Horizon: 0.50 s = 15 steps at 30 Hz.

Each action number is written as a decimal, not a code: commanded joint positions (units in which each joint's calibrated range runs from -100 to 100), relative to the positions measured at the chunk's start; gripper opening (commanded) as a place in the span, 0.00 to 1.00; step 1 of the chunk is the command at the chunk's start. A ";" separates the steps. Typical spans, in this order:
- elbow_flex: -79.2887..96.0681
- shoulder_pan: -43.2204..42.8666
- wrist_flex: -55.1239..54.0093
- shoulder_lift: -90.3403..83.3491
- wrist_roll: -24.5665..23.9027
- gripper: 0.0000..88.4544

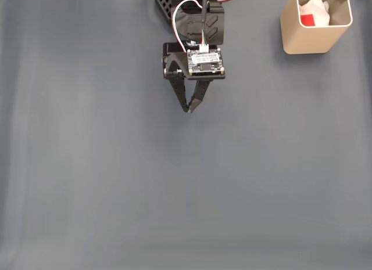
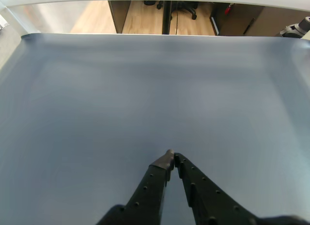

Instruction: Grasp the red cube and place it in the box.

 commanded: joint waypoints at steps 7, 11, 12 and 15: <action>7.65 -0.04 0.98 -10.04 0.49 0.00; 10.20 -0.26 2.54 -13.33 0.68 0.00; 10.65 -0.40 3.28 -14.11 0.78 0.00; 12.11 -0.97 5.17 -15.93 0.68 0.00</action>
